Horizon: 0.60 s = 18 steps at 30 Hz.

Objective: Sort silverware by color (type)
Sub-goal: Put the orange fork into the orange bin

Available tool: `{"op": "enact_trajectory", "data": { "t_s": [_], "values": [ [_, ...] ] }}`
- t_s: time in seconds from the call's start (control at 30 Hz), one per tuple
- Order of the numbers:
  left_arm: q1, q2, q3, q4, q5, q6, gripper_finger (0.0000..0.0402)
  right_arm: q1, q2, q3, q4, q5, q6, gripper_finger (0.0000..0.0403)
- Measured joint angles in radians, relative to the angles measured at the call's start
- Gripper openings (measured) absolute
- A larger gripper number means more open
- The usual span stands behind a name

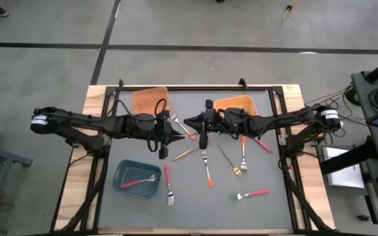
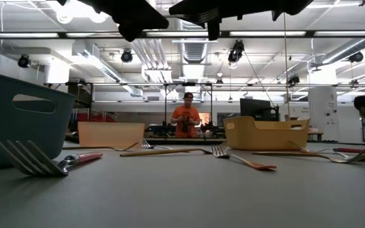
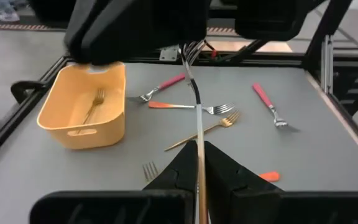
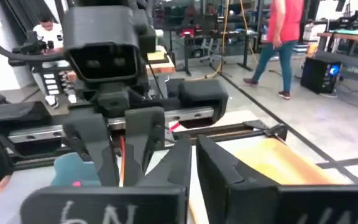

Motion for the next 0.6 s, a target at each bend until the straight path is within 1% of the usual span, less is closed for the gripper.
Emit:
{"op": "enact_trajectory", "data": {
  "t_s": [0.17,0.23,0.3,0.37,0.47,0.53,0.6],
  "values": [
    [0.000,-0.005,-0.012,-0.003,0.001,-0.043,0.0000,-0.005,-0.060,0.000,-0.025,0.000,-0.009,0.0016],
    [0.000,-0.010,-0.027,-0.003,0.001,-0.053,0.0000,-0.006,-0.099,0.000,-0.084,0.000,-0.008,0.0024],
    [0.000,-0.018,-0.039,-0.003,0.001,-0.064,0.0000,-0.006,-0.147,0.004,-0.194,-0.001,0.003,0.0037],
    [0.000,-0.028,-0.045,-0.002,0.001,-0.074,0.0000,-0.006,-0.190,0.015,-0.331,-0.003,0.027,0.0057],
    [0.000,-0.034,-0.047,0.002,0.001,-0.075,0.0000,-0.006,-0.243,0.019,-0.509,-0.005,0.072,0.0097],
    [0.001,-0.036,-0.047,0.002,0.000,-0.073,0.0000,-0.003,-0.265,0.017,-0.572,-0.013,0.101,0.0129],
    [0.002,-0.035,-0.047,0.002,-0.006,-0.068,0.0000,0.003,-0.281,0.015,-0.611,-0.043,0.116,0.0162]
  ]
}}
